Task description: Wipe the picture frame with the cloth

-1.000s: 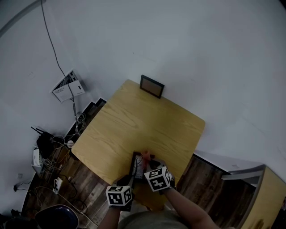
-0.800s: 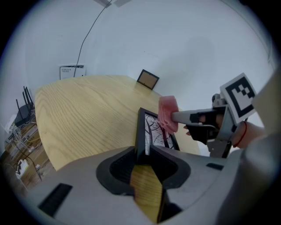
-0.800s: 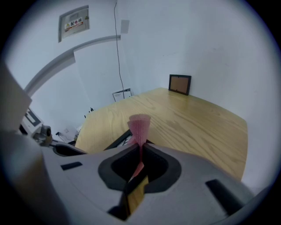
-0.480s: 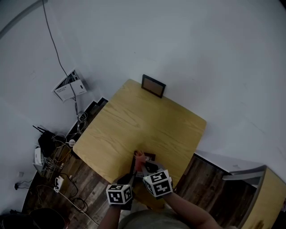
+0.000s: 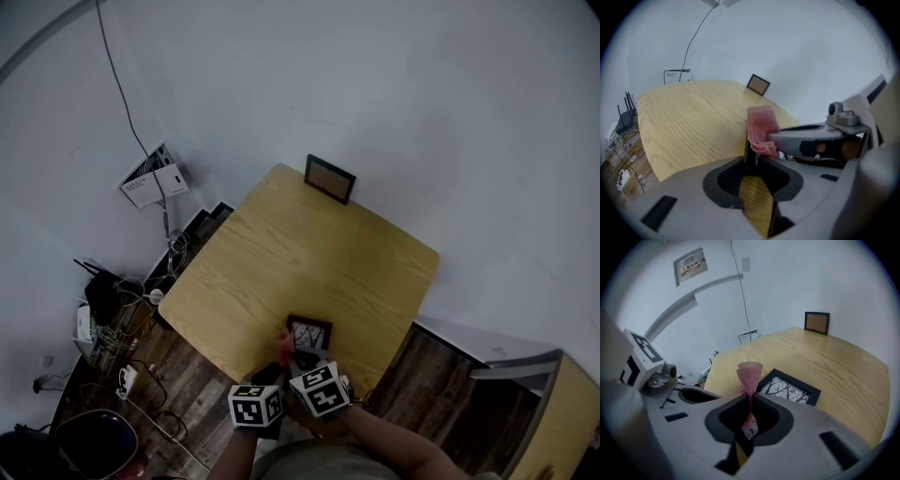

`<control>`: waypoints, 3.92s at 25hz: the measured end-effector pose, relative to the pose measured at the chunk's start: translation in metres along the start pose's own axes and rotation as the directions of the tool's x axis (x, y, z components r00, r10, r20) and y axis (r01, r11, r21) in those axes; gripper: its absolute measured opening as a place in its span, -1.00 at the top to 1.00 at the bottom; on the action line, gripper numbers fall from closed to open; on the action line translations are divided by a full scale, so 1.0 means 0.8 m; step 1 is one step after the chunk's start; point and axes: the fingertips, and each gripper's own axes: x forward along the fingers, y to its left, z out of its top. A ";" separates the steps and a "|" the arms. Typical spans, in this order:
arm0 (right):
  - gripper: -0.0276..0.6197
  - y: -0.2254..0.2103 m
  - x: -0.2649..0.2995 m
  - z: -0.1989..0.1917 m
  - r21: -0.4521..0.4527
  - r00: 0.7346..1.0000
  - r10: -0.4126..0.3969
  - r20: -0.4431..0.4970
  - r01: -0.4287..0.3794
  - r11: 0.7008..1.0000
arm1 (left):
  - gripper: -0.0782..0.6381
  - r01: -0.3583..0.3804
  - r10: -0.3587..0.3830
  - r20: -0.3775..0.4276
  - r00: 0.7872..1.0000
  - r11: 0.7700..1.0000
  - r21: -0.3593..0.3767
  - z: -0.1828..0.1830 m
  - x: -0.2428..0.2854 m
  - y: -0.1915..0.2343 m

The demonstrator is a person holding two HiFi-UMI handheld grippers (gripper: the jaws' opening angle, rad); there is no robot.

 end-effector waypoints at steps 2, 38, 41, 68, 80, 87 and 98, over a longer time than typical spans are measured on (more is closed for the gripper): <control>0.87 -0.001 0.006 -0.009 -0.014 1.000 0.001 -0.022 -0.001 1.000 | 0.50 0.000 0.000 0.001 1.000 1.000 0.000 0.000 0.000 0.000; 0.87 -0.032 -0.068 -0.038 -0.035 0.997 -0.062 0.052 0.064 0.997 | 0.60 -0.138 0.144 0.129 0.981 0.989 -0.057 0.012 -0.015 0.011; 0.87 -0.026 -0.091 -0.031 -0.018 0.994 -0.020 0.110 0.022 1.000 | 0.65 -0.141 0.156 0.201 0.967 0.986 -0.083 0.028 -0.039 0.006; 0.87 0.116 -0.305 -0.039 0.010 0.875 -0.103 0.473 0.112 0.994 | 0.77 -0.006 -0.006 0.425 0.905 1.000 0.028 -0.037 -0.258 -0.117; 0.87 0.200 -0.377 -0.094 -0.004 0.841 -0.125 0.526 0.150 0.989 | 0.77 0.027 -0.048 0.467 0.883 0.998 0.051 -0.107 -0.349 -0.133; 0.87 0.222 -0.383 -0.103 -0.005 0.849 -0.121 0.514 0.144 0.990 | 0.77 0.015 -0.040 0.487 0.873 0.998 0.056 -0.131 -0.372 -0.130; 0.87 0.235 -0.380 -0.105 0.007 0.832 -0.110 0.543 0.127 0.992 | 0.77 0.007 -0.040 0.512 0.858 0.998 0.067 -0.132 -0.385 -0.130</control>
